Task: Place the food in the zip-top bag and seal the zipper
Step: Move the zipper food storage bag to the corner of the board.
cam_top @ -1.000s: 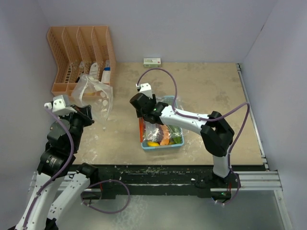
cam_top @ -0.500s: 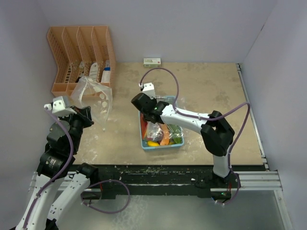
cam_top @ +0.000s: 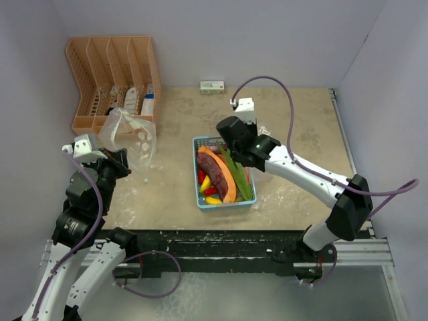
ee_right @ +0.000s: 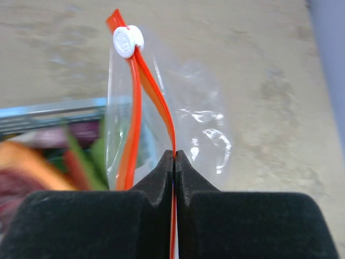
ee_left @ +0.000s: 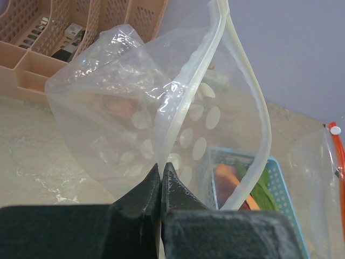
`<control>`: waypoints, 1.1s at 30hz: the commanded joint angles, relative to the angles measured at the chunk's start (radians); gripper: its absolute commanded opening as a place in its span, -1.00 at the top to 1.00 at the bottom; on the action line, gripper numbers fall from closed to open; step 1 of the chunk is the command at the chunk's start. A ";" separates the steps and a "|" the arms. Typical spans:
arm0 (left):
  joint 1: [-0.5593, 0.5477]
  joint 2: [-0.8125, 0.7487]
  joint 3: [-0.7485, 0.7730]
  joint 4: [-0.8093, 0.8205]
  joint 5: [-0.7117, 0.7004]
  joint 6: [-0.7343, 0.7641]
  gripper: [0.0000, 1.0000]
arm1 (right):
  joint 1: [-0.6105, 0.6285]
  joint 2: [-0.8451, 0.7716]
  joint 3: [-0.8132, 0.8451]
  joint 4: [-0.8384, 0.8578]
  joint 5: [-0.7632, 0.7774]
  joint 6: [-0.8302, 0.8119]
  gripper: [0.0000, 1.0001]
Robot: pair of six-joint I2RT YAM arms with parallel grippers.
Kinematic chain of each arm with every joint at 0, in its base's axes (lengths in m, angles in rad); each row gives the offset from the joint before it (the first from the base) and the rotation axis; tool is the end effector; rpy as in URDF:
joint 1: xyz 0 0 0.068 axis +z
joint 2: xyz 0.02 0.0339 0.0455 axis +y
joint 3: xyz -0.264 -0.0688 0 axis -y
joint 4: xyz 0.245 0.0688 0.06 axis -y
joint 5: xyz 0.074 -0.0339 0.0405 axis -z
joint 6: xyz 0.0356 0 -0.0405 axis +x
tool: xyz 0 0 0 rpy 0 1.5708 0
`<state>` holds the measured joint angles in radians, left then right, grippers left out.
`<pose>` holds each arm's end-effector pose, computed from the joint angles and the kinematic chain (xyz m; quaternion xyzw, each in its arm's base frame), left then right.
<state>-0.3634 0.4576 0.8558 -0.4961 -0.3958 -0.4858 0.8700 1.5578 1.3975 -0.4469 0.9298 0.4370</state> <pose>0.0909 -0.0199 0.3700 -0.1762 0.7170 -0.1386 0.6601 0.2451 0.2463 0.3432 0.0327 0.8182 -0.0636 0.5704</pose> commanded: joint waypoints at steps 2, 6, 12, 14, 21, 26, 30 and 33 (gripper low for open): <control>-0.006 0.009 0.000 0.034 0.020 0.016 1.00 | -0.127 0.003 -0.117 -0.035 0.147 -0.042 1.00; -0.005 0.018 0.000 0.036 0.030 0.019 1.00 | -0.160 0.041 -0.138 -0.054 0.236 -0.006 1.00; -0.006 0.022 -0.002 0.034 0.036 0.018 1.00 | -0.178 0.201 -0.110 -0.123 0.274 0.078 1.00; -0.006 0.020 -0.002 0.030 0.032 0.018 1.00 | -0.181 0.242 -0.108 -0.143 0.270 0.111 1.00; -0.006 0.024 -0.003 0.026 0.029 0.019 1.00 | -0.199 0.223 -0.146 -0.090 0.143 0.111 0.52; -0.005 0.026 -0.005 0.020 0.028 0.017 1.00 | -0.198 0.030 -0.226 0.118 -0.197 -0.091 -0.69; -0.006 0.026 -0.009 0.019 0.028 0.015 1.00 | -0.199 -0.098 -0.240 0.178 -0.476 -0.179 -0.66; -0.006 0.032 -0.008 0.022 0.032 0.015 1.00 | -0.197 -0.146 -0.250 0.261 -0.706 -0.215 -0.55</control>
<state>-0.3634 0.4793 0.8524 -0.4976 -0.3706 -0.4858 0.6716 1.4708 1.1603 -0.3290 0.5766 0.3176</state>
